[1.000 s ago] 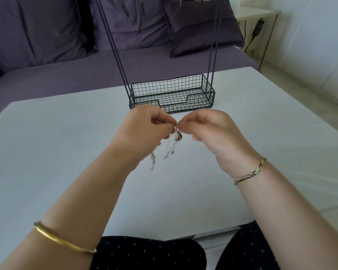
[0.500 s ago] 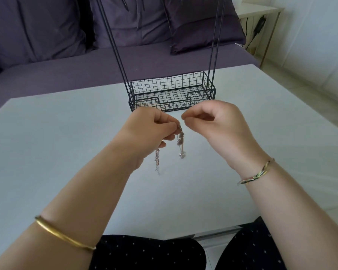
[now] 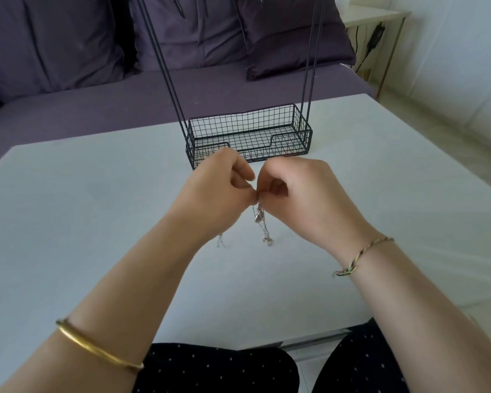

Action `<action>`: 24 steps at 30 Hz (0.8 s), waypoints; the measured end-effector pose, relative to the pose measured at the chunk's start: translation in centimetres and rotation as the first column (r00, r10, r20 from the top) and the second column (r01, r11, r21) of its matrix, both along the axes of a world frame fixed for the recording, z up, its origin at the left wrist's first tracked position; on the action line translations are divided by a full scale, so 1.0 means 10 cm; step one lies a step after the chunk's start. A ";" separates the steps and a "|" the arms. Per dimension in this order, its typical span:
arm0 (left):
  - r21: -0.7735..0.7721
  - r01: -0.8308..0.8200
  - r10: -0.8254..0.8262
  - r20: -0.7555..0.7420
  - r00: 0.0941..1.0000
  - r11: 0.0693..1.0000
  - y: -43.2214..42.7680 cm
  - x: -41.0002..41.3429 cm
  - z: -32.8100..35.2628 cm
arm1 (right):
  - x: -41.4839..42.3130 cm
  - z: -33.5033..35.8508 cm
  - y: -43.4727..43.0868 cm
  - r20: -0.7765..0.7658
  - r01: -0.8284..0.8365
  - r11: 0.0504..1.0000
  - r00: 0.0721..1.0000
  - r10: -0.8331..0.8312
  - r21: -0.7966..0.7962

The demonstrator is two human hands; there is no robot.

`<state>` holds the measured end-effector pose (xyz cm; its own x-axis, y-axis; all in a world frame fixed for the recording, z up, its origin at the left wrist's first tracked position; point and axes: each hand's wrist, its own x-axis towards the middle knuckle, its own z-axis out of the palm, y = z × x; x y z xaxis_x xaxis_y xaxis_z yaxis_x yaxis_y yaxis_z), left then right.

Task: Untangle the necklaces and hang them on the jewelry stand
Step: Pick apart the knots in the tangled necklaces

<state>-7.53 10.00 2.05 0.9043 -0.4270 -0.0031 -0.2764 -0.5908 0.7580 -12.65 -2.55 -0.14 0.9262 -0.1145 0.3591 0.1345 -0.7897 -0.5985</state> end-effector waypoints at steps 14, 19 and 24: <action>-0.119 0.041 -0.052 -0.088 0.995 0.992 0.08 -0.01 0.06 | 0.00 0.05 -0.22 0.008 -0.028 0.915 1.000 0.027 0.402; -0.154 0.017 -0.036 -0.123 0.992 0.988 0.08 0.01 0.08 | 0.00 0.04 -0.17 0.018 -0.085 0.925 0.996 0.084 0.371; -0.130 0.030 -0.044 -0.106 0.993 0.991 0.07 0.01 0.07 | 0.02 -0.01 -0.15 0.052 -0.096 0.983 0.995 0.089 0.155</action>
<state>-7.42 10.68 2.71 0.8849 -0.4637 -0.0434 -0.2083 -0.4774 0.8537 -12.41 -4.08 -0.26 0.9187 -0.0876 0.3851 0.2320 -0.6694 -0.7058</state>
